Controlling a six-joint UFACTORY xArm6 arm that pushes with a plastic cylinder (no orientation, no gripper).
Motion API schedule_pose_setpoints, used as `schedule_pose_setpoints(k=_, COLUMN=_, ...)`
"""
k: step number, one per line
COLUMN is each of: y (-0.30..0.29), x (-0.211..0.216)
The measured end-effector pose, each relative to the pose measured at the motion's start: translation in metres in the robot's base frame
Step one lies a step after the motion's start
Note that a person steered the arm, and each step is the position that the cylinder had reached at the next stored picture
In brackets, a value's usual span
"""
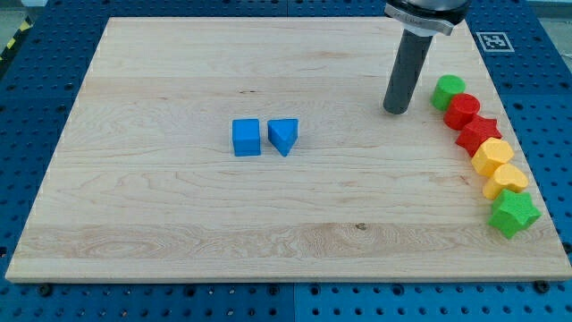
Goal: Move the blue tringle towards the center of the board
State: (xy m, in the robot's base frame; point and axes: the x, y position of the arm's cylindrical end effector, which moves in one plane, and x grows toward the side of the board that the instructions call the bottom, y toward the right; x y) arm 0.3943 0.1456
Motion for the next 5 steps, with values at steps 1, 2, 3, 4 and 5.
schedule_pose_setpoints(k=1, y=0.0, x=0.006)
schedule_pose_setpoints(k=2, y=0.0, x=0.023)
schedule_pose_setpoints(k=3, y=0.0, x=0.023)
schedule_pose_setpoints(k=4, y=-0.004, x=0.026)
schedule_pose_setpoints(k=5, y=-0.013, x=0.051)
